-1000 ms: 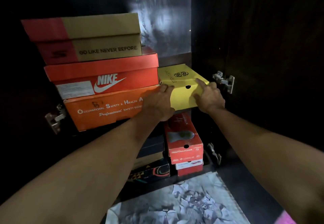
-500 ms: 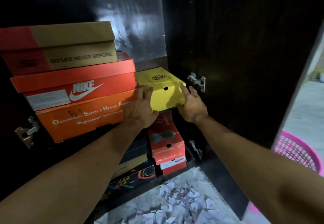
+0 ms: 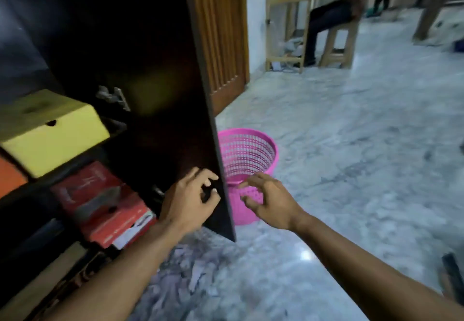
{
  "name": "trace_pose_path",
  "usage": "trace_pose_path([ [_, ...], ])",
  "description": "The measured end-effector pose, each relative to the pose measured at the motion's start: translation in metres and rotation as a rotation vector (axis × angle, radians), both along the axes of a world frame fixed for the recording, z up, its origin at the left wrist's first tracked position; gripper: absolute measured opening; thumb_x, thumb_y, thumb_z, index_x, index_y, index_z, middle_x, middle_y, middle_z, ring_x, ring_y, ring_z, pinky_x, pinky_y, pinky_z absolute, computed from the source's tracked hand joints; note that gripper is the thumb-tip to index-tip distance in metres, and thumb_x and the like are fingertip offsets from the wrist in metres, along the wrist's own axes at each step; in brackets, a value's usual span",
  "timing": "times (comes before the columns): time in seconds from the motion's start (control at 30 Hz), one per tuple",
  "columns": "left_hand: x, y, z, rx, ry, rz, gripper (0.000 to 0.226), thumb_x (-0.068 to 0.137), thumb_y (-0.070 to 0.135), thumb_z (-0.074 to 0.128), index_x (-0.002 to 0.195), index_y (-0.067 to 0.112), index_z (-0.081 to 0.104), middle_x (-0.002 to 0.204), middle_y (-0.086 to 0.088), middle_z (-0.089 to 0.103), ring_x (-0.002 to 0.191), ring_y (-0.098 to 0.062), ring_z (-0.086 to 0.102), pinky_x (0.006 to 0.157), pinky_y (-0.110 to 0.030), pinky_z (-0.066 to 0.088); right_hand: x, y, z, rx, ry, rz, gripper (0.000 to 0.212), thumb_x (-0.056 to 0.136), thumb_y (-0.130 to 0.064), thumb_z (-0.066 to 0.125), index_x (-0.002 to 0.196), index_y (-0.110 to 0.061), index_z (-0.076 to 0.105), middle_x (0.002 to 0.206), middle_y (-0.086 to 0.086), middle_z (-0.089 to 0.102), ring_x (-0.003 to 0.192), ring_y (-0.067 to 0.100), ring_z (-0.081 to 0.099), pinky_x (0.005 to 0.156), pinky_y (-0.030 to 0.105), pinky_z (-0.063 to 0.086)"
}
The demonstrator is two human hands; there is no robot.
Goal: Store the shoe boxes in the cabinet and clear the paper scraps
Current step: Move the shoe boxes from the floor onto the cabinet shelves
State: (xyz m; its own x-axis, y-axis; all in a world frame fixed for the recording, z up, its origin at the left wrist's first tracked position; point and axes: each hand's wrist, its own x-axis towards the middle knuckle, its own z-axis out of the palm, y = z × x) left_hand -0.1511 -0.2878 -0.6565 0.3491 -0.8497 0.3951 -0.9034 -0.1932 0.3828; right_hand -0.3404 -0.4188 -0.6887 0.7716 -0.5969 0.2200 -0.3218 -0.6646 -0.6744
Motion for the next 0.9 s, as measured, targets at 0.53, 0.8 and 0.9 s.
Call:
trace_pose_path([
  [0.53,-0.368,-0.131,-0.178,0.722,0.731,-0.559,0.015,0.087,0.032,0.074,0.102,0.032,0.071,0.096,0.002,0.073,0.087,-0.02,0.075,0.078,-0.032,0.056,-0.411,0.025,-0.128,0.233,0.006,-1.258,0.043,0.082,-0.036,0.058,0.117,-0.016,0.071,0.122,0.013,0.064,0.12,0.034,0.056,0.1,0.038,0.044],
  [0.8,-0.506,-0.118,-0.21,1.133,1.088,-0.593,0.071,0.093,0.055,0.064,0.152,0.034,0.032,0.128,0.002,0.054,0.114,-0.023,0.063,0.101,-0.042,0.054,-0.528,0.049,-0.16,0.436,0.197,-1.717,0.071,0.085,-0.041,0.073,0.147,-0.019,0.048,0.15,0.014,0.046,0.143,0.037,0.038,0.115,0.053,0.037],
  [0.9,-0.528,-0.115,-0.223,1.129,1.19,-0.565,0.074,0.092,0.06,0.061,0.153,0.04,0.024,0.133,0.007,0.049,0.115,-0.022,0.057,0.109,-0.048,0.047,-0.547,0.046,-0.172,0.607,0.163,-1.724,0.083,0.084,-0.049,0.072,0.153,-0.016,0.039,0.152,0.013,0.045,0.14,0.037,0.044,0.115,0.053,0.04],
])
